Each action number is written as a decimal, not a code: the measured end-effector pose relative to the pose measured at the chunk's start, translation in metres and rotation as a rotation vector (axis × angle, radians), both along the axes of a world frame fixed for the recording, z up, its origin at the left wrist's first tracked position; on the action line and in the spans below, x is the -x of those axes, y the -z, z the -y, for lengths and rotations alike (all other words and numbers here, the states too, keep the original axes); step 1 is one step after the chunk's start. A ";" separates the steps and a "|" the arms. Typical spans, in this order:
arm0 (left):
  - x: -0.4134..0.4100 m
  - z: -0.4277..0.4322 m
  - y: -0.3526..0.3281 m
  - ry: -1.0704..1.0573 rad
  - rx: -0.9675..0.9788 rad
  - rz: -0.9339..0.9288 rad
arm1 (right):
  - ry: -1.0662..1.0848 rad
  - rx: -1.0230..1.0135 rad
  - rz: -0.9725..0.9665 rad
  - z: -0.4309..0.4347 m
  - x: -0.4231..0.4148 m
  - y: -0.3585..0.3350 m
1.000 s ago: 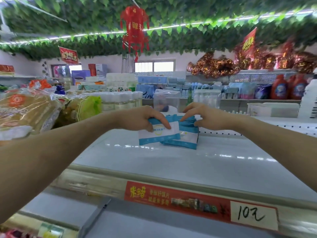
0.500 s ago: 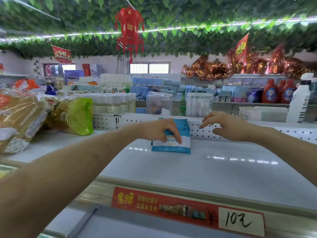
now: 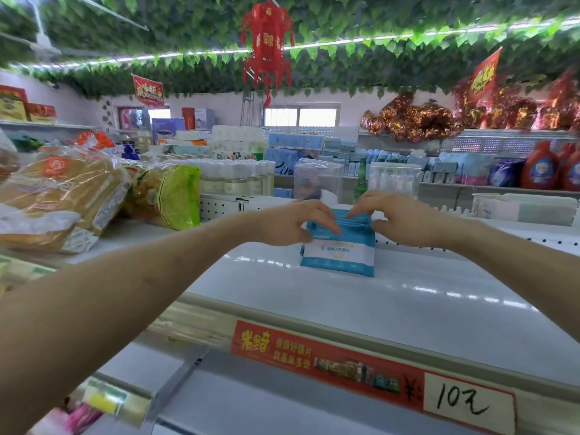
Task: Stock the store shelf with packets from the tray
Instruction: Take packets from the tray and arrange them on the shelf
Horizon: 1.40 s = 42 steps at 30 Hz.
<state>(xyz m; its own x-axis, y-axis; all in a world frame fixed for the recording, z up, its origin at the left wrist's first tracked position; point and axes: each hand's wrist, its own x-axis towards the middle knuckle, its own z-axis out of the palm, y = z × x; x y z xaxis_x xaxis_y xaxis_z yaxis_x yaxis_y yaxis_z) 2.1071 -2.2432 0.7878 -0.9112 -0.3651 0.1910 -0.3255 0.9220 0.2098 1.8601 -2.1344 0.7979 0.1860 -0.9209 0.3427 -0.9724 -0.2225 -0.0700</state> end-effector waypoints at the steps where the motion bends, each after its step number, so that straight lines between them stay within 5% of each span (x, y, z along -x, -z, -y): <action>1: -0.012 -0.002 -0.002 -0.015 -0.006 -0.018 | -0.025 0.002 -0.018 0.004 -0.014 -0.002; 12: -0.224 -0.047 0.004 -0.474 -0.063 -0.104 | -0.533 0.036 -0.243 0.061 -0.223 -0.006; 24: -0.453 -0.205 0.088 -1.150 -0.197 -0.108 | -0.967 -0.041 -0.392 0.068 -0.441 0.055; 32: -0.493 -0.326 0.220 -1.426 -0.435 0.027 | -1.130 -0.351 -0.433 0.031 -0.525 0.205; 42: -0.460 -0.397 0.357 -1.466 -0.732 0.073 | -1.108 -0.771 -0.476 0.010 -0.545 0.365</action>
<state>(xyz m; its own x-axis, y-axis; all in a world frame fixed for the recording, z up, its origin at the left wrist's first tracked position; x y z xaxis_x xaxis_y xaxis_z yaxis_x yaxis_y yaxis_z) 2.5670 -1.8466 0.4306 0.2757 -0.8615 -0.4264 -0.8080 -0.4480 0.3826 2.4052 -2.1446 0.4324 0.8722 -0.1508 -0.4654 -0.2897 -0.9258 -0.2429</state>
